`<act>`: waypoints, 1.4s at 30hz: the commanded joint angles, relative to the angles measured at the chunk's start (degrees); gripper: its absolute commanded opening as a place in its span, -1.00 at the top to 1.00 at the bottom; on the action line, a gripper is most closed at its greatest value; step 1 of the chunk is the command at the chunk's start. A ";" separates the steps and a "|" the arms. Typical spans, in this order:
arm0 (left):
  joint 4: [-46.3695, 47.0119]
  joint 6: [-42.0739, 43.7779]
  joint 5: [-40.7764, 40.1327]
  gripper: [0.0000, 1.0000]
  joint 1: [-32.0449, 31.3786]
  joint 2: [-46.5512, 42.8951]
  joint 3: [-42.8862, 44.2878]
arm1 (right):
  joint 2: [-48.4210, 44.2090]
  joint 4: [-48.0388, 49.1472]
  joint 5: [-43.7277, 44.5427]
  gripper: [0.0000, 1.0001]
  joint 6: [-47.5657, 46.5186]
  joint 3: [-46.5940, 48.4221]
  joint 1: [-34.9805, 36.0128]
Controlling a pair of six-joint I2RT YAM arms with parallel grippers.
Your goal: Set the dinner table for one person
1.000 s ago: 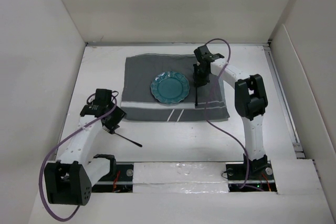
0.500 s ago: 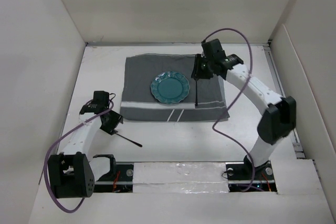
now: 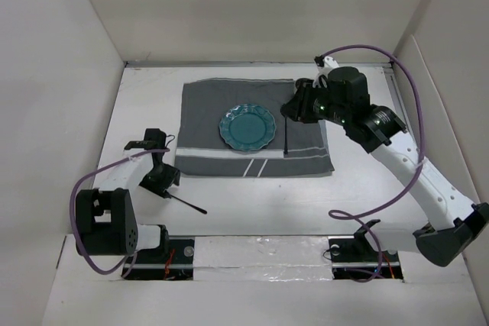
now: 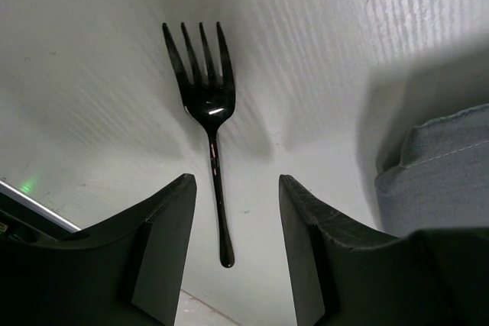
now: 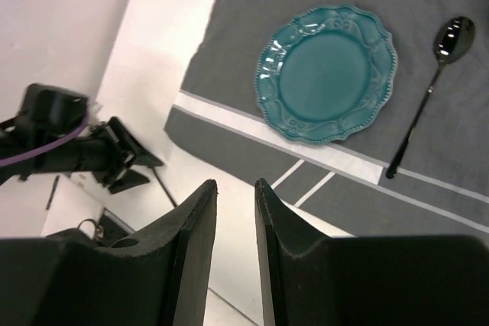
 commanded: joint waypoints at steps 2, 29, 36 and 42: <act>-1.26 -2.68 -1.99 0.12 -0.41 1.32 2.12 | -2.54 1.83 -2.61 0.35 0.03 0.47 2.29; 11.92 -9.71 -3.39 0.43 -1.20 5.19 -6.76 | -3.43 -2.74 -0.15 0.35 -0.85 3.81 2.73; 13.07 -8.84 -5.24 0.70 -1.20 3.53 -5.27 | -2.90 -1.43 -1.91 0.35 -0.41 1.97 0.37; 12.98 -6.47 -5.07 0.69 -1.20 4.31 -5.79 | -2.37 -0.28 -3.67 0.35 0.12 1.08 -1.40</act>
